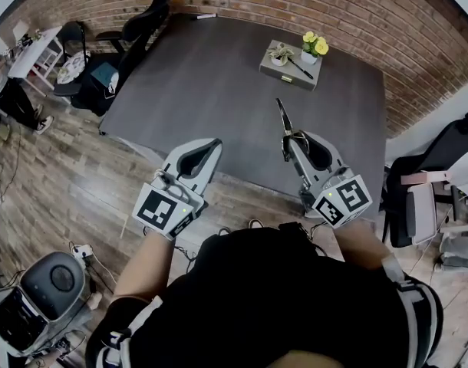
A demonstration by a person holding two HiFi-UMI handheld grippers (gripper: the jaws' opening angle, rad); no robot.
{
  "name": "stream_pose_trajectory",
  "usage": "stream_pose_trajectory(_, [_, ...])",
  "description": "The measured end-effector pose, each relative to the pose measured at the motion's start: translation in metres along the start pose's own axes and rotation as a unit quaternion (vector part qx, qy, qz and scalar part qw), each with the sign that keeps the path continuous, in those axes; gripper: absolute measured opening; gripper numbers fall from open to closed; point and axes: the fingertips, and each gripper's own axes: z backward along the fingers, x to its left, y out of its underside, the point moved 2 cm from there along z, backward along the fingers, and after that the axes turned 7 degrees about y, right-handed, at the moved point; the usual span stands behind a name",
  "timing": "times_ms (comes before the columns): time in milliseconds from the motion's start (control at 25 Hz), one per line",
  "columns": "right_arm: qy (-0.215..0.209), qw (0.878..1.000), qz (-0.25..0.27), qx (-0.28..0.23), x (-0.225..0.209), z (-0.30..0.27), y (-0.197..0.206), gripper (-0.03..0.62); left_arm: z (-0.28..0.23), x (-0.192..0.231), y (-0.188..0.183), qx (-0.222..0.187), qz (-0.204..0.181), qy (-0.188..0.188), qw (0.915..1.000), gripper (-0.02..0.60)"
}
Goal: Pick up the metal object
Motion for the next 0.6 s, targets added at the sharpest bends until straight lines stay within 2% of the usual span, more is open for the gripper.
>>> stream_pose_trajectory(600, [-0.015, 1.000, 0.004, 0.006, 0.008, -0.006, -0.002, 0.083, 0.012, 0.001, 0.000, -0.001, 0.006, -0.013, 0.9999, 0.008])
